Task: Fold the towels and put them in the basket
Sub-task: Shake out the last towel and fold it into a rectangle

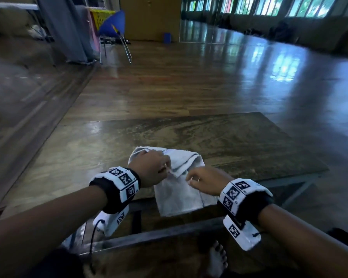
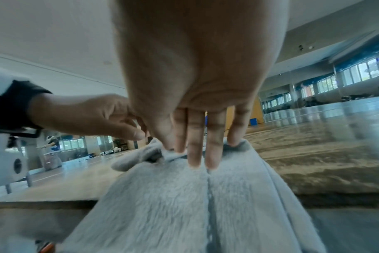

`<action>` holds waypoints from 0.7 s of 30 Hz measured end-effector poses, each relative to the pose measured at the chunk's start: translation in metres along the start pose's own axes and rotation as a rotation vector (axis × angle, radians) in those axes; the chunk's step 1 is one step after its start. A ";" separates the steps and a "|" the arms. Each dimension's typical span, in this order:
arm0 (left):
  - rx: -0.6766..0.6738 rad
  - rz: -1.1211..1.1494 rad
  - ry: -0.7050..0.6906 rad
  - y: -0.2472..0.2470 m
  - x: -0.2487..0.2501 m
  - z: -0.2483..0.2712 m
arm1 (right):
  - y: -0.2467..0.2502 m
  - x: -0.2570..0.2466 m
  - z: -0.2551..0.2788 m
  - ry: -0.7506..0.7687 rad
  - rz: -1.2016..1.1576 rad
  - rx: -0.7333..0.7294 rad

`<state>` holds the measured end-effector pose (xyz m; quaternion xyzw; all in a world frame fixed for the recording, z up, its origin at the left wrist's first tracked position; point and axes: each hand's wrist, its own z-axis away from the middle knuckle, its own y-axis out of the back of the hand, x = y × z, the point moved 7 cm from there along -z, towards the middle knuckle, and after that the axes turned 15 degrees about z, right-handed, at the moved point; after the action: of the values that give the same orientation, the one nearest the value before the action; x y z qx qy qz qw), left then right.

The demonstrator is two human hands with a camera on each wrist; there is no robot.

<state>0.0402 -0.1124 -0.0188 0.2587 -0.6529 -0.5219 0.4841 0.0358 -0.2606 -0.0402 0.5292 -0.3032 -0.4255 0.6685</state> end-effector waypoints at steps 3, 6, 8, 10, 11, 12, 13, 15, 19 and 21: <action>0.033 -0.026 0.135 -0.005 -0.025 -0.013 | 0.015 0.010 -0.028 -0.150 -0.046 0.155; 0.041 -0.012 0.164 -0.013 -0.033 -0.030 | 0.015 0.015 -0.056 -0.164 -0.011 0.191; 0.068 -0.015 0.171 -0.014 -0.035 -0.040 | 0.011 0.017 -0.069 -0.162 -0.007 0.193; 0.099 -0.009 0.160 -0.013 -0.034 -0.048 | 0.011 0.019 -0.077 -0.158 -0.019 0.210; 0.120 0.015 0.151 -0.012 -0.033 -0.052 | 0.013 0.020 -0.079 -0.167 -0.017 0.228; 0.155 0.060 0.146 -0.008 -0.032 -0.053 | 0.015 0.021 -0.080 -0.177 -0.016 0.252; 0.200 0.122 0.148 -0.003 -0.031 -0.054 | 0.018 0.022 -0.080 -0.181 -0.015 0.272; 0.289 0.228 0.153 0.010 -0.031 -0.054 | 0.025 0.022 -0.079 -0.173 -0.001 0.292; 0.446 0.386 0.097 0.059 -0.022 -0.042 | 0.054 0.027 -0.066 -0.182 0.049 0.284; 0.550 0.451 0.056 0.094 -0.015 -0.030 | 0.076 0.031 -0.052 -0.205 -0.026 0.313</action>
<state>0.0888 -0.0827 0.0630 0.2428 -0.7961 -0.1992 0.5172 0.1136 -0.2587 0.0185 0.5845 -0.4256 -0.4333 0.5380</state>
